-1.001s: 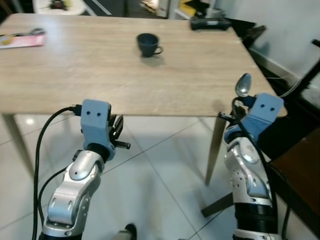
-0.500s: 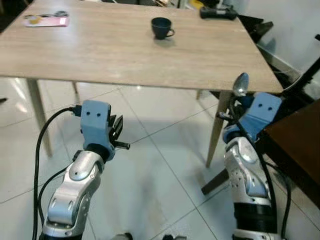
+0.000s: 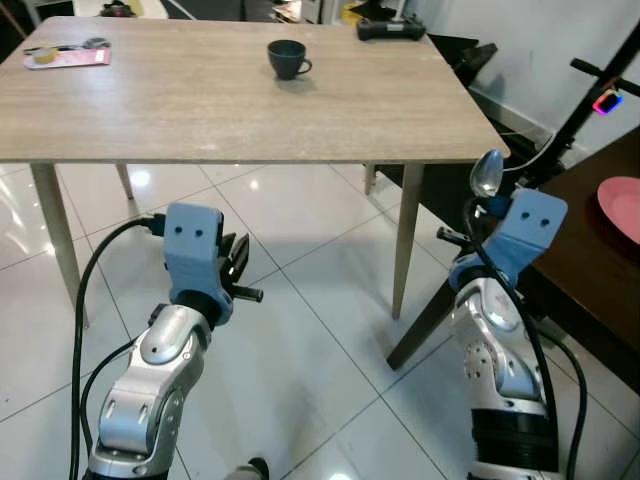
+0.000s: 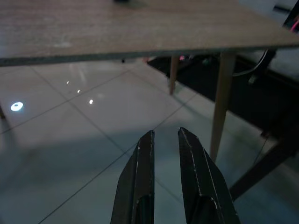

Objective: Setting the table

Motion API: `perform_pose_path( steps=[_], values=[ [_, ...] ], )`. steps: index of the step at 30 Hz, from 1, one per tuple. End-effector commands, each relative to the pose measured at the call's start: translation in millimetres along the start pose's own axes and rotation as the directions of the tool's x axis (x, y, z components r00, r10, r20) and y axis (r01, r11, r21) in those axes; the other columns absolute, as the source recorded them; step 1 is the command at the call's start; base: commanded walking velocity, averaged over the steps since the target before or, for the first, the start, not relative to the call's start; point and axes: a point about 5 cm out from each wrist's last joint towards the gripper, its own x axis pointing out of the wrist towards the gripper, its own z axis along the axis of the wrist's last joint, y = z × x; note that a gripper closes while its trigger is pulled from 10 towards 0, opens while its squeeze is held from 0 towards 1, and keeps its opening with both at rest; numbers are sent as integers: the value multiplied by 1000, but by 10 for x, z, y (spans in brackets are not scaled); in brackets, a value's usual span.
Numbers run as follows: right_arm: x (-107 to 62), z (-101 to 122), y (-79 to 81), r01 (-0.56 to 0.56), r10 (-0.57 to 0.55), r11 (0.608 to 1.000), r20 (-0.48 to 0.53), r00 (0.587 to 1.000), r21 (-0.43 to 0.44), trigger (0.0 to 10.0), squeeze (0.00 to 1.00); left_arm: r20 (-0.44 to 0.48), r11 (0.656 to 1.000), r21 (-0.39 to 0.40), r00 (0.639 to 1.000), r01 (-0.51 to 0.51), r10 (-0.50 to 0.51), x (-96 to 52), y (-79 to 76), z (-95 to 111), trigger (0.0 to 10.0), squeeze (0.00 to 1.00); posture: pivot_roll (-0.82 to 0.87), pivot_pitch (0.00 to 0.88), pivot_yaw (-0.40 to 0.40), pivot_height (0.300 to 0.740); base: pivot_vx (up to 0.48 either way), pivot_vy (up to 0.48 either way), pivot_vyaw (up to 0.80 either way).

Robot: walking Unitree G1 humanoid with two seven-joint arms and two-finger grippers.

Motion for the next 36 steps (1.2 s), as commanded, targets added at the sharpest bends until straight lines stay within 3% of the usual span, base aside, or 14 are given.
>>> perform_pose_path(
  steps=[1, 36],
  values=[
    [-8, -14, -14, 8, -8, 1000, -10, 1000, 1, 10000, 0, -13, 1000, -6, 1000, 5, -5, -11, -12, -26, 10000, 0, 92, 123, 22, 740, 0, 0, -675],
    [10, 2, -48, 35, -35, 999, -19, 999, 32, 10000, 0, -21, 1000, 8, 1000, 9, -8, 8, -11, -37, 10000, 0, 92, 123, 22, 740, 0, 0, -786]
  ],
)
